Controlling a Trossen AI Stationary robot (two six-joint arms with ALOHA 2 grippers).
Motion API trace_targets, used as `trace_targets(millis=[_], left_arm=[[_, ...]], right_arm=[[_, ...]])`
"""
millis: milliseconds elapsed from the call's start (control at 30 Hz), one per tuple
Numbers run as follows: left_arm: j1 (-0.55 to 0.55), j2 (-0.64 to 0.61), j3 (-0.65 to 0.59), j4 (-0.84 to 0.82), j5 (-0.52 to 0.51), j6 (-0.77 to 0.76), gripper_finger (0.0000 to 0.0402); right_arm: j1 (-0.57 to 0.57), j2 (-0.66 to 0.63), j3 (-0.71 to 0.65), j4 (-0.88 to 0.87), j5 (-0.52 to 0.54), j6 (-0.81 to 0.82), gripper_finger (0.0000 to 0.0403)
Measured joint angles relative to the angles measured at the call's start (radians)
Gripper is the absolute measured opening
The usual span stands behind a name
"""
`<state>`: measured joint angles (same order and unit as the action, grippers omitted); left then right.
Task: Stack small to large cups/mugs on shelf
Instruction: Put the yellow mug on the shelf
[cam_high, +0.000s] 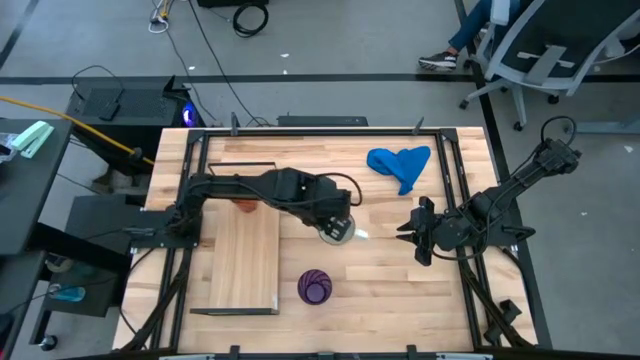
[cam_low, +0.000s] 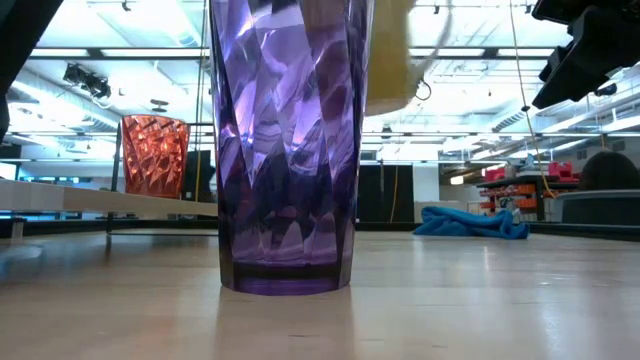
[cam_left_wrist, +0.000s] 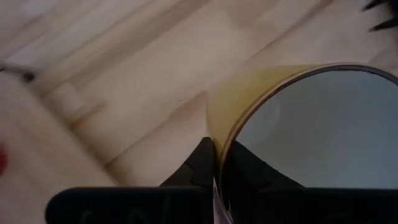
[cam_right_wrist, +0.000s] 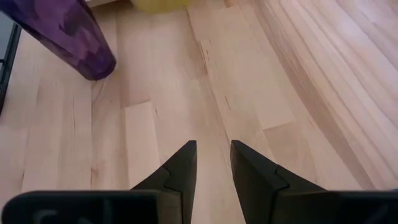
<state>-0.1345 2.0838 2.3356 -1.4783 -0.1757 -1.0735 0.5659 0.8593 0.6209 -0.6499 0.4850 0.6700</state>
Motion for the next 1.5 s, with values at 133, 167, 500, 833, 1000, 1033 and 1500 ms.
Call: trace_targets(millis=[133, 167, 500, 833, 1000, 1033, 1500], left_arm=[[0.0, -0.006, -0.01, -0.116, 0.001, -0.041, 0.0024], [0.0, -0.006, -0.015, -0.097, 0.003, -0.03, 0.0024], [0.007, -0.056, -0.022, -0.088, 0.013, -0.015, 0.0024], [0.008, -0.17, -0.154, -0.088, -0.009, -0.09, 0.0024], [0.014, -0.322, -0.381, -0.094, -0.003, -0.166, 0.0024], [0.014, -0.363, -0.425, -0.092, -0.001, -0.178, 0.0024], [-0.016, -0.745, -0.918, -0.092, 0.065, -0.289, 0.0024]], right_arm=[[0.0, 0.0, 0.0, 0.0, 0.0, -0.001, 0.0105], [0.0, 0.0, 0.0, 0.0, 0.0, -0.003, 0.0105], [0.017, 0.0, 0.0, 0.0, -0.007, -0.011, 0.0105], [0.065, 0.0, 0.0, 0.0, -0.007, -0.011, 0.0105], [0.072, 0.0, 0.0, -0.001, -0.008, -0.011, 0.0105], [0.072, 0.0, 0.0, 0.0, -0.007, -0.011, 0.0105], [0.072, 0.0, 0.0, 0.0, 0.0, -0.011, 0.0105]])
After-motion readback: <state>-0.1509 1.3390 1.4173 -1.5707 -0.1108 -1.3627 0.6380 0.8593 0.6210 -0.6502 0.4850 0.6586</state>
